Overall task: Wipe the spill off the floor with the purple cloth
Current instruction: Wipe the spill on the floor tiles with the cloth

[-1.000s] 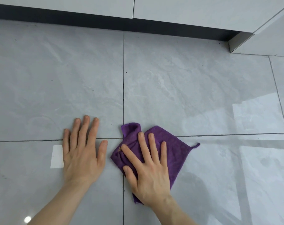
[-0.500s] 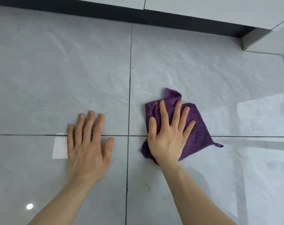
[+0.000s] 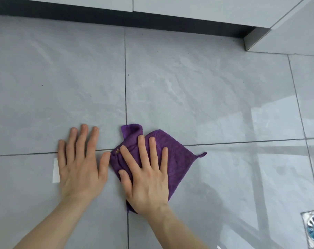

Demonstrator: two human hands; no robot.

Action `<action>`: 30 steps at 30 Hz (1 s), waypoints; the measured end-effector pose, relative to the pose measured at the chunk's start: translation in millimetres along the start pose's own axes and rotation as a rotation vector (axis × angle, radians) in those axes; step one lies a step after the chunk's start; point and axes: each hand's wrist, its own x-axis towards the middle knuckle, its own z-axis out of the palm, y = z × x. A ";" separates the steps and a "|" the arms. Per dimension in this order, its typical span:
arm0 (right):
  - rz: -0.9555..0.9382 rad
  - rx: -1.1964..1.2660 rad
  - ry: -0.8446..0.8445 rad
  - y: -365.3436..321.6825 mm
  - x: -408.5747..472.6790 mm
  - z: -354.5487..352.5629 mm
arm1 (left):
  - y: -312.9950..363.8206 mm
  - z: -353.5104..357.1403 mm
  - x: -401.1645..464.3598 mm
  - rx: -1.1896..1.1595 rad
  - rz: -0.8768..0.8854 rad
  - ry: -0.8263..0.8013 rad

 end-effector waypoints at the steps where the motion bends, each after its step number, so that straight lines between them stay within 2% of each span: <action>1: -0.002 0.001 -0.005 0.8 -2.2 -0.9 | 0.1 -0.9 0.3 -0.003 0.001 0.001; 6: -0.016 0.025 -0.055 3.1 -21.0 -8.3 | -0.2 -0.9 -0.6 -0.007 -0.006 0.016; 11: -0.053 0.129 -0.013 29.8 -37.3 -18.9 | -1.5 1.6 -2.1 -0.009 -0.011 0.029; 15: -0.206 0.017 -0.059 47.3 -40.0 -21.7 | -1.1 1.9 -2.4 -0.002 -0.001 0.038; 21: -0.265 -0.088 0.075 28.8 -43.6 -22.1 | -1.3 2.4 -2.8 -0.006 0.011 0.041; 24: -0.135 0.141 -0.025 17.8 -37.5 -42.7 | -3.7 3.3 0.8 -0.013 -0.002 0.049; 27: 0.075 0.518 -0.288 27.0 -32.0 -82.0 | 0.9 3.6 -7.3 -0.022 -0.011 0.046; 30: 0.182 0.613 -0.457 57.4 -32.5 -99.8 | 13.0 19.7 -30.3 -0.048 -0.005 -0.035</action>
